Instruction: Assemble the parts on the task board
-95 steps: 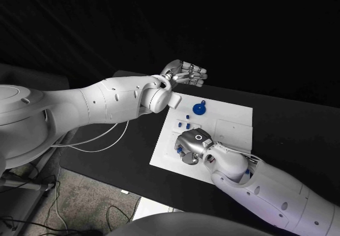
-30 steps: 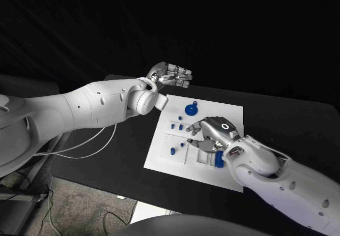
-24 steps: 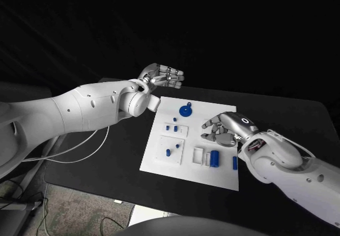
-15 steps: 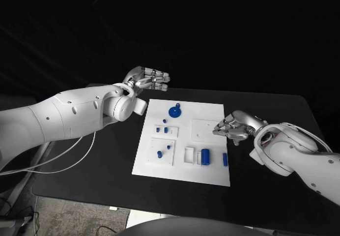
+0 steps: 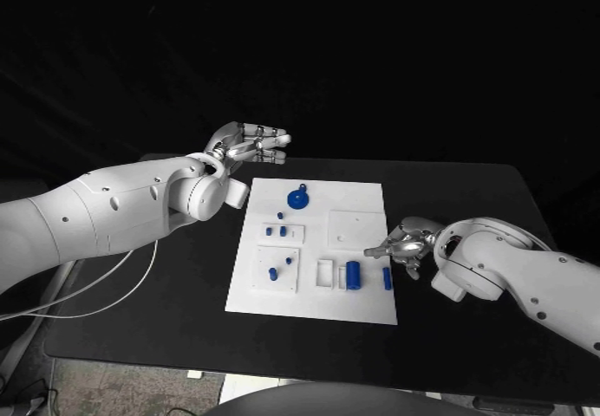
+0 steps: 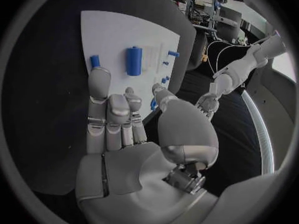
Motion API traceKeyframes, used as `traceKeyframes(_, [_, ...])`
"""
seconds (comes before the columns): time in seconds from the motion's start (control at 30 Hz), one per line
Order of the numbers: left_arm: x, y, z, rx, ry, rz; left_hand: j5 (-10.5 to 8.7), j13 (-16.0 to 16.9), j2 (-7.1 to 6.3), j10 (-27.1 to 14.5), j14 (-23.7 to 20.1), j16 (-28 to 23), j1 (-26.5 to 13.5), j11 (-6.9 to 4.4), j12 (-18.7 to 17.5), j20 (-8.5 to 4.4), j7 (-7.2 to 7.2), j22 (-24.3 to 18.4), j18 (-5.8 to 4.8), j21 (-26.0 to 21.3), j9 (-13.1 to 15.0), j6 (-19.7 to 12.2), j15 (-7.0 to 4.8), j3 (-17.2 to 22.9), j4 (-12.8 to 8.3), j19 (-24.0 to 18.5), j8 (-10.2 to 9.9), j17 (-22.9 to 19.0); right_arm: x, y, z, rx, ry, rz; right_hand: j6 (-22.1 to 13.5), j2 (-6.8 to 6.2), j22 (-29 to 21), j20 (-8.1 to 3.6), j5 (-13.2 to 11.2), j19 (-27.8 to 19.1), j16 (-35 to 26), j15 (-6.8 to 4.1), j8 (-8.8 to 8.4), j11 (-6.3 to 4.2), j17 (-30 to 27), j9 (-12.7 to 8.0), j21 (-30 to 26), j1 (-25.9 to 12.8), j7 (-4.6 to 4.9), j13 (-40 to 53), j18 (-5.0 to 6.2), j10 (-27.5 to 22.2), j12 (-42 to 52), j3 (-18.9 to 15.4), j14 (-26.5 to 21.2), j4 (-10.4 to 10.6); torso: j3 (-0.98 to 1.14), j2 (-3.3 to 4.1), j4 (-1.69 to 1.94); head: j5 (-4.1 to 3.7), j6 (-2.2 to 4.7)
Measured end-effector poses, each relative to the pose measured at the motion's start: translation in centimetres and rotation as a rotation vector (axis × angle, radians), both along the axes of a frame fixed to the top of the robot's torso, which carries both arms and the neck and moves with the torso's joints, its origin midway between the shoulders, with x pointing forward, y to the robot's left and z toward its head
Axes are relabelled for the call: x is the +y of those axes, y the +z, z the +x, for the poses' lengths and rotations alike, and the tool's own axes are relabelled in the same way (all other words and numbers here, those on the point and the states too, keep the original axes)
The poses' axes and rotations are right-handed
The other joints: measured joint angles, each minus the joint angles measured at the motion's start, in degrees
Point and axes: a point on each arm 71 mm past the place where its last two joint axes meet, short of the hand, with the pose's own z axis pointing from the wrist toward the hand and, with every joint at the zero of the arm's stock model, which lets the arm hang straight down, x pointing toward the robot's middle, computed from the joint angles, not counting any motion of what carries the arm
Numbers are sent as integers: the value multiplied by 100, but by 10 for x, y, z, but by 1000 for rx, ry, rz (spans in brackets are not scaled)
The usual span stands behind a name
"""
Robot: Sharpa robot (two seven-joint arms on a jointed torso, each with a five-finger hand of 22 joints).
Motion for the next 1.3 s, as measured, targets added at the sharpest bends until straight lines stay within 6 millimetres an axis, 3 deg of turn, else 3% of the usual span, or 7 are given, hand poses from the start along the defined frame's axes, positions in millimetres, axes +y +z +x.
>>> traceKeyframes(0.07, [-1,0,-1,1,-7,-3,0,0,-19,0,0,0,-19,0,0,18,-6,-81,0,0,0,-6,0,32,64,18,0,0,4,-4,0,36,-3,1,-15,-35,216,0,0,0,3,0,18,0,145,0,115,84,0,156,0,0,27,-96,0,178,-7,-4,3,-7,-1])
traceKeyframes(0.2, [-3,-2,-2,5,-17,-8,107,0,67,0,0,0,-39,0,0,18,-6,-217,0,0,0,-6,0,-15,6,18,0,0,12,-10,2,83,-7,4,-87,-39,386,14,0,-13,3,29,17,20,231,0,208,85,31,244,-3,20,47,-102,30,214,-20,-10,13,2,1])
traceKeyframes(0.4, [-5,-2,-3,9,-28,-12,107,0,120,0,0,0,-50,0,0,16,17,-259,0,0,0,17,0,-26,-30,60,0,0,21,-19,3,125,-7,-3,-137,-30,566,45,0,0,3,49,17,41,335,22,212,76,40,377,-4,41,106,-183,51,133,-27,-7,10,41,5])
traceKeyframes(0.53, [-6,-3,-3,12,-32,-13,107,0,120,0,0,0,-50,0,0,16,17,-268,1,0,0,17,0,-42,-46,60,0,0,28,-25,1,144,7,-13,-181,83,657,45,0,0,3,49,17,41,367,54,212,38,43,418,-5,40,106,-301,51,47,-26,-2,2,69,-4])
traceKeyframes(1.03, [-8,-3,-5,19,-40,-15,107,0,147,-13,0,0,-78,13,0,16,46,-321,0,23,1,46,0,-65,-69,60,0,-5,37,-42,-3,168,64,-89,-199,83,835,66,1,-21,2,68,55,41,404,102,168,38,62,433,-10,40,106,-340,72,53,-22,4,-7,89,-73])
traceKeyframes(1.3, [-8,-3,-5,23,-43,-15,107,0,147,-20,0,0,-78,21,0,16,46,-331,1,23,1,46,0,-65,-69,60,0,-4,51,-45,-4,154,87,-95,-169,103,989,67,78,-20,1,68,50,41,438,171,119,58,33,453,5,41,156,-354,73,-89,-20,9,23,93,-70])
